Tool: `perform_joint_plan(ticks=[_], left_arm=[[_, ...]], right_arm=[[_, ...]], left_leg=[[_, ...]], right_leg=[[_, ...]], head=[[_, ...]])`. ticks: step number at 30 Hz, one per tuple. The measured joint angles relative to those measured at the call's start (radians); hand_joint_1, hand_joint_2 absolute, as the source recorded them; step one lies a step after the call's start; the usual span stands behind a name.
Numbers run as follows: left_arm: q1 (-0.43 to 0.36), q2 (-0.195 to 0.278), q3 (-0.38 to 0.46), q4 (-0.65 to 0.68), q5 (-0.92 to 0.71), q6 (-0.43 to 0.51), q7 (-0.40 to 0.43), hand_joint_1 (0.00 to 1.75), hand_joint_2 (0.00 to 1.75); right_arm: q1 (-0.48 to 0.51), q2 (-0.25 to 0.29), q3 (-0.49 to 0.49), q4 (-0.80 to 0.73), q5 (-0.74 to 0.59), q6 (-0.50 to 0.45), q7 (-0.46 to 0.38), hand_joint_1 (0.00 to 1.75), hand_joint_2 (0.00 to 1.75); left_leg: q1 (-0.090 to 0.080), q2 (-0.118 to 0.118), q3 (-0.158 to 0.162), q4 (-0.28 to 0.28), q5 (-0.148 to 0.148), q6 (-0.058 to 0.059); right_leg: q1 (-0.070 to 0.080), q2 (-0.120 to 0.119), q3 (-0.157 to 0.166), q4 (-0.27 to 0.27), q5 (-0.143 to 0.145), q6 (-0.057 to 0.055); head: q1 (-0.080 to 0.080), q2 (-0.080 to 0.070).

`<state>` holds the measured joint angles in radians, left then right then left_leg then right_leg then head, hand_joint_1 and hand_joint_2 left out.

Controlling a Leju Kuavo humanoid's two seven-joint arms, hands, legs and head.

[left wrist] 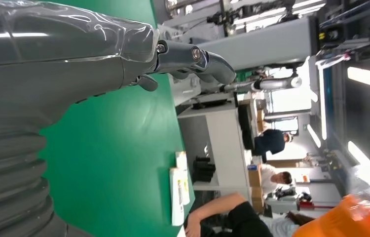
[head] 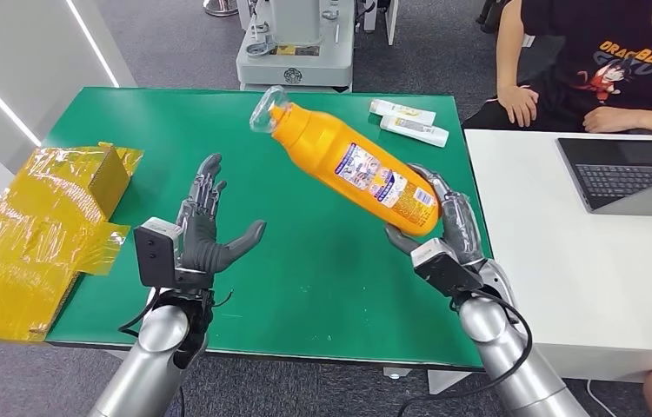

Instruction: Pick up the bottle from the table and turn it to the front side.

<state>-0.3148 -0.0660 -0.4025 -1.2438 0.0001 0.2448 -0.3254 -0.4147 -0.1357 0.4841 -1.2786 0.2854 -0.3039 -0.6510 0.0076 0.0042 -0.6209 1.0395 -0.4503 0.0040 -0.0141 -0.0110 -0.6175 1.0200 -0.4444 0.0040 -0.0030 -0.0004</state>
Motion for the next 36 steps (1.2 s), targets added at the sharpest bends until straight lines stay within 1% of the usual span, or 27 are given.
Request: perform_joint_plan(ticks=[4, 15, 21, 27, 31, 36], left_arm=[[-0.012, -0.010, 0.000, 0.023, 0.022, -0.023, 0.001, 0.00, 1.75], [-0.062, -0.043, -0.002, 0.063, 0.088, -0.080, -0.002, 0.00, 1.75], [-0.093, -0.054, -0.002, 0.064, 0.118, -0.090, 0.002, 0.00, 1.75], [-0.095, -0.054, -0.002, 0.028, 0.165, -0.107, 0.007, 0.00, 1.75], [-0.097, -0.053, -0.008, -0.008, 0.171, -0.116, 0.018, 0.00, 1.75], [-0.097, -0.052, -0.011, -0.022, 0.172, -0.119, 0.023, 0.00, 1.75]], right_arm=[[-0.002, 0.033, 0.024, 0.000, -0.013, -0.004, -0.005, 1.75, 1.75], [-0.015, 0.090, 0.058, 0.030, -0.041, 0.016, -0.010, 1.75, 1.75], [-0.018, 0.104, 0.071, 0.071, -0.045, 0.028, -0.017, 1.75, 1.75], [-0.041, 0.110, 0.088, 0.131, -0.043, 0.054, -0.020, 1.75, 1.75], [-0.056, 0.112, 0.103, 0.181, -0.032, 0.063, -0.023, 1.75, 1.75], [-0.076, 0.114, 0.113, 0.215, -0.026, 0.067, -0.022, 1.75, 1.75]], left_leg=[[0.000, 0.000, 0.000, 0.000, 0.000, 0.000], [0.000, 0.000, 0.000, 0.000, 0.000, 0.000], [0.000, 0.000, 0.000, 0.000, 0.000, 0.000], [0.000, 0.000, 0.000, 0.000, 0.000, 0.000], [0.000, 0.000, 0.000, 0.000, 0.000, 0.000], [0.000, 0.000, 0.000, 0.000, 0.000, 0.000]], right_leg=[[0.000, 0.000, 0.000, 0.000, 0.000, 0.000], [0.000, 0.000, 0.000, 0.000, 0.000, 0.000], [0.000, 0.000, 0.000, 0.000, 0.000, 0.000], [0.000, 0.000, 0.000, 0.000, 0.000, 0.000], [0.000, 0.000, 0.000, 0.000, 0.000, 0.000], [0.000, 0.000, 0.000, 0.000, 0.000, 0.000]], head=[[0.000, 0.000], [0.000, 0.000], [0.000, 0.000], [0.000, 0.000], [0.000, 0.000], [0.000, 0.000]])
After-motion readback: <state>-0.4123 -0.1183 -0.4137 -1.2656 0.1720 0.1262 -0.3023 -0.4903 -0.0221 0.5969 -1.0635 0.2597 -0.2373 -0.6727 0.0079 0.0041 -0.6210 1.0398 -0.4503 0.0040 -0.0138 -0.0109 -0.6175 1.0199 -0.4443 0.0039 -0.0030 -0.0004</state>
